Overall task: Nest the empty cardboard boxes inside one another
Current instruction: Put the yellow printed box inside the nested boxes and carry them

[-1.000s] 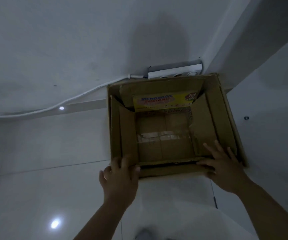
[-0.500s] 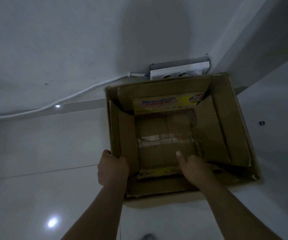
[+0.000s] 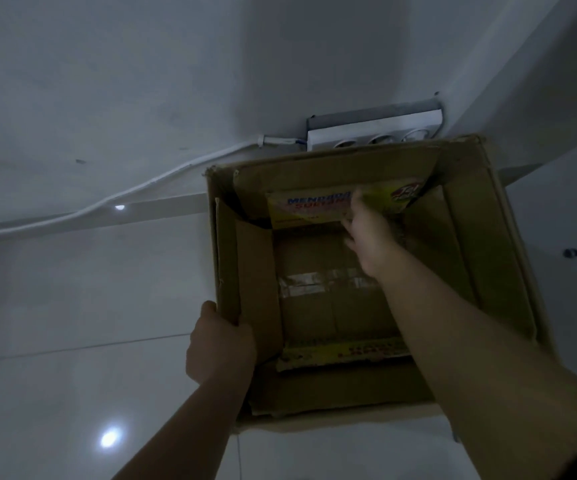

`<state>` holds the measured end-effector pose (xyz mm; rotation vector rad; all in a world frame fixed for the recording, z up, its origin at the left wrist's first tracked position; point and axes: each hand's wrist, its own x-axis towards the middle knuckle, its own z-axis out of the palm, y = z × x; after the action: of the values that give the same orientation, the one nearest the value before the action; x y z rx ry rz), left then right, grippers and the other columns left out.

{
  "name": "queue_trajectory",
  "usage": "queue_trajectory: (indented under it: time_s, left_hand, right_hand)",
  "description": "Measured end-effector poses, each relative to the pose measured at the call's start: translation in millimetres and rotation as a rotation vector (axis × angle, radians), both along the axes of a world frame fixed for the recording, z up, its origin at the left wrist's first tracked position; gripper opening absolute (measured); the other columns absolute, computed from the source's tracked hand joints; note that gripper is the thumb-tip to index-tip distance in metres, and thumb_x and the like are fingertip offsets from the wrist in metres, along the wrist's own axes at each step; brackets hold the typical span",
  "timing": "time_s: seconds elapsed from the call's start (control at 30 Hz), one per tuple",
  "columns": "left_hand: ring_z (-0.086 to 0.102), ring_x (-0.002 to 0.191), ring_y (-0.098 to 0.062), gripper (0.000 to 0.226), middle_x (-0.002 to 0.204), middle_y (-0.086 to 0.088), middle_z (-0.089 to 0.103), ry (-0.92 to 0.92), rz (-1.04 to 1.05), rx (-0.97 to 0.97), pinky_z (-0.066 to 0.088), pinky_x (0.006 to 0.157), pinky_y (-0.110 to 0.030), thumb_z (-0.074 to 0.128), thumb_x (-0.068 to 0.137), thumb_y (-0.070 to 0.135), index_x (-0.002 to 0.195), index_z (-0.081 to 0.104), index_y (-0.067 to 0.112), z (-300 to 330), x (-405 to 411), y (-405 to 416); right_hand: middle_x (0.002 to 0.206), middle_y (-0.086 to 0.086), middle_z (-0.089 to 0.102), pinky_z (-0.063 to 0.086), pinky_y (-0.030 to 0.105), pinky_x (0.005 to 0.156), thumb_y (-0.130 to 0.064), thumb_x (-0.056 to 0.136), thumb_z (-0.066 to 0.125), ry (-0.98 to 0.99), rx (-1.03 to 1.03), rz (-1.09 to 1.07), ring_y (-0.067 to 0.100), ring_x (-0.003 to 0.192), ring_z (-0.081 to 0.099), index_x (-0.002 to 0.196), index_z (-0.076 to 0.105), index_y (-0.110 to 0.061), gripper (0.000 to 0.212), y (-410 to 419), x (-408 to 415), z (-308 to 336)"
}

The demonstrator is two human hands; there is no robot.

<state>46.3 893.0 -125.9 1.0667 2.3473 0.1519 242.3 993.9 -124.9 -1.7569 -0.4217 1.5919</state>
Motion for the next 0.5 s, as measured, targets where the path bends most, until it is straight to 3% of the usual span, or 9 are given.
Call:
queue_trajectory:
  time_s: [0.07,0.13,0.17,0.23,0.3,0.37,0.43,0.5]
  left_hand:
    - [0.047,0.057,-0.019,0.022,0.066,0.006,0.045,0.012,0.025,-0.007,0.037,0.057,-0.031,0.061,0.078,0.034,0.085,0.045,0.021,3,1,1]
    - [0.05,0.064,-0.025,0.028,0.07,0.002,0.049,0.045,0.013,-0.029,0.039,0.06,-0.033,0.064,0.076,0.038,0.086,0.046,0.019,6,0,3]
    - [0.05,0.066,-0.026,0.027,0.074,-0.001,0.051,0.059,-0.003,-0.041,0.04,0.061,-0.034,0.064,0.076,0.035,0.087,0.046,0.018,7,0,4]
    - [0.052,0.069,-0.027,0.021,0.081,-0.005,0.057,0.067,-0.029,-0.051,0.042,0.063,-0.034,0.062,0.077,0.028,0.089,0.048,0.017,7,2,4]
    - [0.055,0.073,-0.029,0.02,0.087,-0.008,0.06,0.064,-0.036,-0.046,0.043,0.064,-0.035,0.06,0.078,0.026,0.091,0.049,0.016,7,4,4]
    - [0.055,0.075,-0.03,0.025,0.093,-0.011,0.061,0.04,-0.019,-0.03,0.042,0.064,-0.036,0.062,0.079,0.027,0.092,0.045,0.015,10,2,3]
    - [0.056,0.079,-0.032,0.034,0.104,-0.013,0.06,-0.008,-0.036,0.017,0.043,0.065,-0.038,0.064,0.079,0.027,0.099,0.04,0.015,17,1,1]
    - [0.058,0.098,-0.037,0.059,0.127,-0.014,0.051,-0.093,-0.13,0.07,0.048,0.072,-0.045,0.068,0.078,0.029,0.123,0.031,0.02,27,-1,-9]
  right_hand:
    - [0.154,0.002,0.025,0.031,0.041,0.108,-0.045,0.097,0.028,-0.545,-0.07,0.465,0.025,0.138,0.027,0.142,0.028,-0.028,0.048,-29,21,-5]
    - [0.157,0.001,0.017,0.003,0.05,0.116,-0.039,0.096,0.029,-1.091,-0.153,0.898,0.023,0.144,0.01,0.142,0.029,-0.026,0.047,-61,52,-18]
    - [0.158,0.003,0.014,-0.008,0.051,0.115,-0.038,0.096,0.028,-1.256,-0.204,1.048,0.023,0.145,0.004,0.142,0.027,-0.023,0.049,-76,68,-21]
    - [0.158,0.005,0.01,-0.016,0.05,0.113,-0.039,0.095,0.026,-1.416,-0.283,1.253,0.021,0.145,-0.001,0.144,0.021,-0.015,0.055,-96,92,-24]
    - [0.158,0.006,0.011,-0.018,0.049,0.112,-0.039,0.095,0.026,-1.446,-0.248,1.336,0.02,0.145,-0.001,0.145,0.019,-0.014,0.056,-100,99,-21]
    - [0.157,0.005,0.018,-0.019,0.05,0.111,-0.037,0.095,0.028,-1.338,-0.156,1.237,0.021,0.145,0.004,0.144,0.025,-0.021,0.051,-97,91,-13]
    - [0.154,0.003,0.026,-0.021,0.051,0.11,-0.049,0.093,0.032,-1.073,-0.145,1.136,0.022,0.145,0.009,0.14,0.032,-0.031,0.05,-98,76,1]
    - [0.154,0.003,0.028,-0.022,0.049,0.11,-0.071,0.079,0.039,-0.739,-0.197,1.141,0.025,0.145,0.005,0.137,0.034,-0.037,0.068,-109,62,17]
